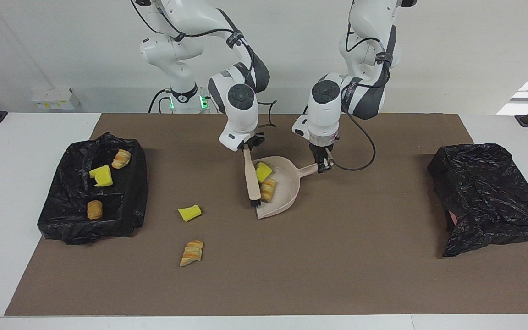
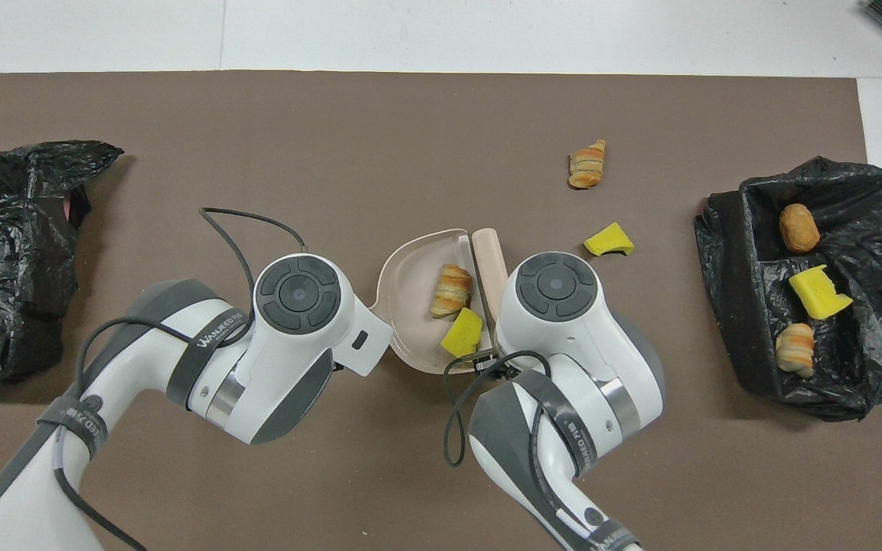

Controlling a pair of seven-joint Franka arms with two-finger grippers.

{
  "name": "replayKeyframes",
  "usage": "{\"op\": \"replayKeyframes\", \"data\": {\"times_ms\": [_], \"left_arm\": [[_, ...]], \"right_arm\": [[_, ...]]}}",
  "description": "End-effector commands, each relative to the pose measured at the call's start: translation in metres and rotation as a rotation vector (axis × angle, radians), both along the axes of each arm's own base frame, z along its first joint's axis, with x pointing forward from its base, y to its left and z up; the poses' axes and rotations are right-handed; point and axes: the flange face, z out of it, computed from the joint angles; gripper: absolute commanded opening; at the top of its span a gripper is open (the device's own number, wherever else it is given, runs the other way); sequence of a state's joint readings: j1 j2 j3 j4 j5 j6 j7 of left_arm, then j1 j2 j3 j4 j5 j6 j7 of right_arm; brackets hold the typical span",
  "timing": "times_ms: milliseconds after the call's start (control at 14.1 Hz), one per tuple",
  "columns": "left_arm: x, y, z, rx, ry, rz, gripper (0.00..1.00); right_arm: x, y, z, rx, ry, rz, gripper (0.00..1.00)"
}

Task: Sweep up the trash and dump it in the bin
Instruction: 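Sweep bread and sponge pieces into the dustpan with the right gripper's brush, then sweep the far bread piece toward the dustpan with the right gripper's brush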

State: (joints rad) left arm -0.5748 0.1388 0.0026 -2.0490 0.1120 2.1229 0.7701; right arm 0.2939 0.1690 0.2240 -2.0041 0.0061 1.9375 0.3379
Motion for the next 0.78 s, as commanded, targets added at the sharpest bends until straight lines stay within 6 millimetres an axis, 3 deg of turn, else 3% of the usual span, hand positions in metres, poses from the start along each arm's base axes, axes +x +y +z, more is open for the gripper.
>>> {"op": "replayKeyframes", "data": {"times_ms": [0,142,355,639,710], "left_arm": [[-0.006,0.006,0.002,-0.004,-0.032,0.067,0.00],[-0.006,0.006,0.002,-0.005,-0.036,0.105,0.00],[-0.010,0.000,0.003,-0.003,-0.043,0.186,0.00],[-0.012,-0.002,0.002,-0.005,-0.042,0.203,0.00],[-0.012,-0.003,0.002,-0.009,-0.040,0.216,0.00]], "right_arm": [[0.035,-0.047,-0.007,-0.126,-0.053,0.056,0.00],[0.061,-0.063,-0.003,-0.173,-0.086,0.049,0.00],[0.118,-0.086,0.018,-0.200,-0.104,-0.006,0.00],[0.150,-0.146,-0.003,-0.243,-0.084,-0.043,0.00],[0.159,-0.150,-0.004,-0.235,-0.083,-0.028,0.00]]}}
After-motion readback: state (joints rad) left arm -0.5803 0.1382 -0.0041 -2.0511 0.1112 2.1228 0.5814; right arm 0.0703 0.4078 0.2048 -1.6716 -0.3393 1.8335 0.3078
